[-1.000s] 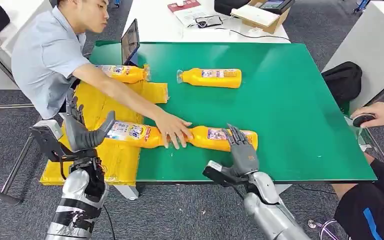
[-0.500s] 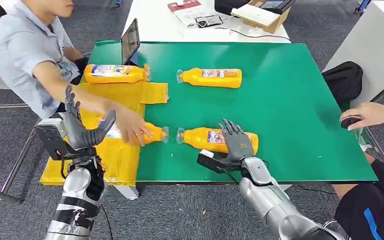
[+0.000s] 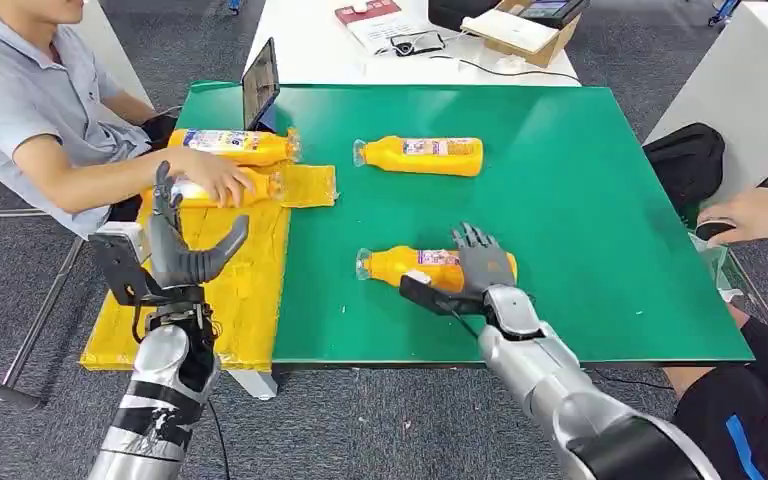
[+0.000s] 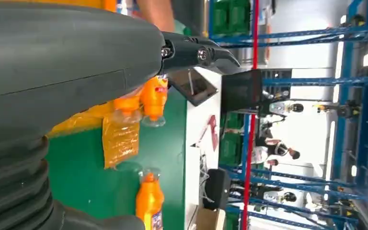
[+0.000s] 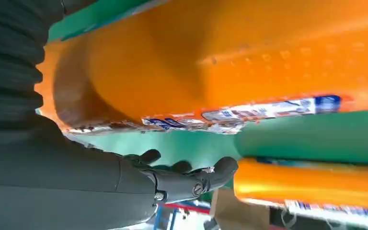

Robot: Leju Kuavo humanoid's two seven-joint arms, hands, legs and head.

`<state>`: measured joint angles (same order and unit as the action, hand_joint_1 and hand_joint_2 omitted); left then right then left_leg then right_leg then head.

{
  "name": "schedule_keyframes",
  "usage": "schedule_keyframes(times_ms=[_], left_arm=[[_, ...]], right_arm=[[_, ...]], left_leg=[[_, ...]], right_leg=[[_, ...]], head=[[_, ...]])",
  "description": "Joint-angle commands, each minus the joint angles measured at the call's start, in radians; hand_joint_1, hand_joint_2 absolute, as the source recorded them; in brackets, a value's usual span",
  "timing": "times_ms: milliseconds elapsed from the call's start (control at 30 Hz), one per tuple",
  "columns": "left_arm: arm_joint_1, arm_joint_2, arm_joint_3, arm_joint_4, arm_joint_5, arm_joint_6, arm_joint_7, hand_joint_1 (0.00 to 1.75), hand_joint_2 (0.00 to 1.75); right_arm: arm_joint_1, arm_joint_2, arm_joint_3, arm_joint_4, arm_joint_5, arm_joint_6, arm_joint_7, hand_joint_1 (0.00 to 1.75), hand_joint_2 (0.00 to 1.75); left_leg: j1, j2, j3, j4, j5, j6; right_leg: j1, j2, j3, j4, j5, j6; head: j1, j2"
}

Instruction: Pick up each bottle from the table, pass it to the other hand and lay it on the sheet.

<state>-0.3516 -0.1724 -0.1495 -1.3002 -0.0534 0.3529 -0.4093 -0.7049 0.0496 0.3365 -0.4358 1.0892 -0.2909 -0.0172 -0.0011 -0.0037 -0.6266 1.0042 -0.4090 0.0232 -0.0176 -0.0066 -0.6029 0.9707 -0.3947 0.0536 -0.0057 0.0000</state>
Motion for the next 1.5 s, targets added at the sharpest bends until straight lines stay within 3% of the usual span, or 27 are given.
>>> schedule_keyframes(times_ms=[33,200,433,467,500,533,567,900,1167,1500], left_arm=[[-0.087,0.032,-0.015,0.145,-0.026,-0.016,0.03,0.0,1.75],[-0.079,0.023,0.006,0.134,-0.057,-0.033,0.045,0.0,1.75],[-0.104,0.031,0.002,0.179,-0.07,-0.057,0.046,0.0,1.75],[-0.112,0.031,0.002,0.197,-0.069,-0.059,0.045,0.0,1.75],[-0.119,0.031,0.002,0.21,-0.067,-0.057,0.039,0.0,1.75],[-0.119,0.031,0.002,0.213,-0.066,-0.054,0.034,0.0,1.75],[-0.118,0.032,0.001,0.212,-0.065,-0.054,0.031,0.0,1.75],[-0.096,0.05,-0.029,0.153,-0.057,-0.057,0.012,0.0,1.75],[-0.091,0.054,-0.042,0.14,-0.047,-0.063,0.01,0.0,1.75],[-0.09,0.054,-0.042,0.138,-0.047,-0.063,0.011,0.0,1.75]], right_arm=[[-0.133,0.026,0.114,0.196,0.112,0.249,0.212,0.0,1.75],[-0.151,0.026,0.138,0.184,0.166,0.279,0.272,0.0,1.75],[-0.137,0.006,0.068,0.191,0.108,0.354,0.203,0.0,1.75],[-0.129,0.004,0.051,0.193,0.09,0.364,0.178,0.14,1.75],[-0.123,0.0,0.045,0.194,0.08,0.375,0.151,1.31,1.75],[-0.117,-0.003,0.045,0.194,0.08,0.37,0.141,1.64,1.75],[-0.113,-0.004,0.043,0.192,0.076,0.363,0.129,1.69,1.75],[-0.05,-0.008,-0.071,0.158,-0.085,0.275,-0.163,1.75,1.75],[-0.025,0.005,-0.137,0.134,-0.178,0.195,-0.25,1.75,1.75],[-0.027,0.006,-0.137,0.134,-0.179,0.197,-0.25,1.75,1.75]], left_leg=[[0.0,0.0,0.002,-0.001,-0.001,-0.001],[0.001,0.001,0.004,0.0,-0.002,-0.002],[0.001,-0.002,0.003,0.0,-0.001,-0.001],[0.001,-0.002,0.004,0.0,-0.002,-0.002],[0.001,-0.002,0.004,0.0,-0.001,-0.001],[0.001,-0.002,0.003,-0.001,0.0,-0.001],[0.001,-0.003,0.006,0.0,-0.001,-0.002],[0.002,-0.002,0.009,0.0,-0.002,-0.002],[0.002,0.0,0.01,-0.001,-0.002,-0.002],[0.001,0.001,0.007,-0.001,-0.001,-0.001]], right_leg=[[0.0,0.0,0.002,0.0,-0.001,-0.002],[0.001,0.0,0.004,0.0,-0.002,-0.002],[0.001,-0.002,0.003,0.0,-0.001,-0.002],[0.001,-0.002,0.005,0.0,-0.002,-0.003],[0.001,-0.002,0.004,0.0,-0.002,-0.002],[0.001,-0.002,0.004,-0.001,-0.001,-0.002],[0.001,-0.003,0.007,-0.001,-0.002,-0.003],[0.002,-0.001,0.009,-0.001,-0.002,-0.004],[0.002,-0.001,0.01,-0.001,-0.002,-0.003],[0.001,0.001,0.007,-0.001,0.0,-0.002]], head=[[0.0,0.0],[0.0,0.0],[0.0,0.0],[0.0,0.0],[0.0,0.0],[0.0,0.0],[0.0,0.0],[0.0,0.0],[0.0,0.0],[0.0,0.0]])
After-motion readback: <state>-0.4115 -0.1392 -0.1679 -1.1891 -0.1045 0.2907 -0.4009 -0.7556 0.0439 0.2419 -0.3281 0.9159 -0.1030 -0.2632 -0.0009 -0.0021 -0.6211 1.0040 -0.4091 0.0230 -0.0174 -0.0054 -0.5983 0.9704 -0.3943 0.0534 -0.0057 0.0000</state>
